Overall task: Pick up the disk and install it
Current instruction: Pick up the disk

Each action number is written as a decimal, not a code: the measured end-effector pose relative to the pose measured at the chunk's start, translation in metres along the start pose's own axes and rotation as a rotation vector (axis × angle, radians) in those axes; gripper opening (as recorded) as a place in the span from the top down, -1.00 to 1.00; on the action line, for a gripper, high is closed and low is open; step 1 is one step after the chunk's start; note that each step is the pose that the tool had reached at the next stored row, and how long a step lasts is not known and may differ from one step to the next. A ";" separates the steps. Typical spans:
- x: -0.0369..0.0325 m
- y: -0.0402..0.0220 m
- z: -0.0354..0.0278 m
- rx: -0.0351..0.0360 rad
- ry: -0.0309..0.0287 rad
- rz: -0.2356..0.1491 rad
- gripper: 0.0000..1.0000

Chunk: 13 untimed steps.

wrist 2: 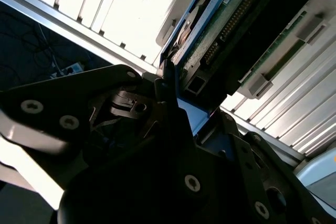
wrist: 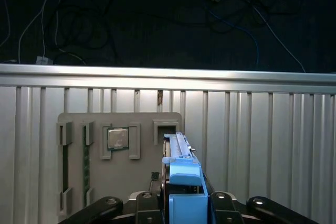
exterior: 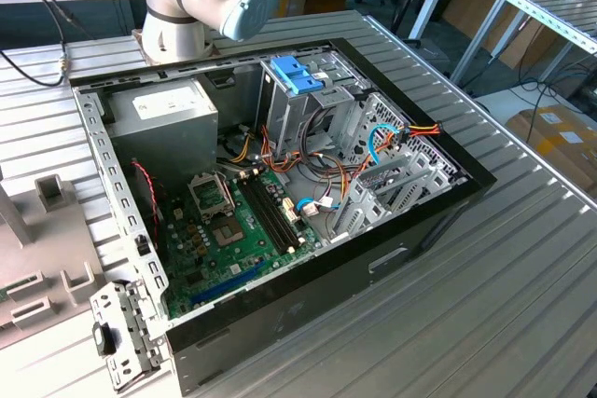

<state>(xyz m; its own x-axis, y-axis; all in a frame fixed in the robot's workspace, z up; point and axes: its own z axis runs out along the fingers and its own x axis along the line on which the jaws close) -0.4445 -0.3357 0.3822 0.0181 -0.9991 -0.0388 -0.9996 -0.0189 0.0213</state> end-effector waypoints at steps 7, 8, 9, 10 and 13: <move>-0.0002 0.0001 -0.0058 0.0000 -0.0005 0.000 0.26; -0.0002 0.0001 -0.0063 0.0000 -0.0005 0.000 0.26; -0.0003 0.0001 -0.0071 0.0000 -0.0005 0.000 0.26; -0.0003 0.0001 -0.0077 0.0000 -0.0006 0.000 0.26; -0.0004 0.0002 -0.0092 0.0000 -0.0007 0.000 0.26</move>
<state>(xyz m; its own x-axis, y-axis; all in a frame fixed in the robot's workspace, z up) -0.4445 -0.3357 0.3914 0.0181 -0.9991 -0.0395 -0.9996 -0.0190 0.0213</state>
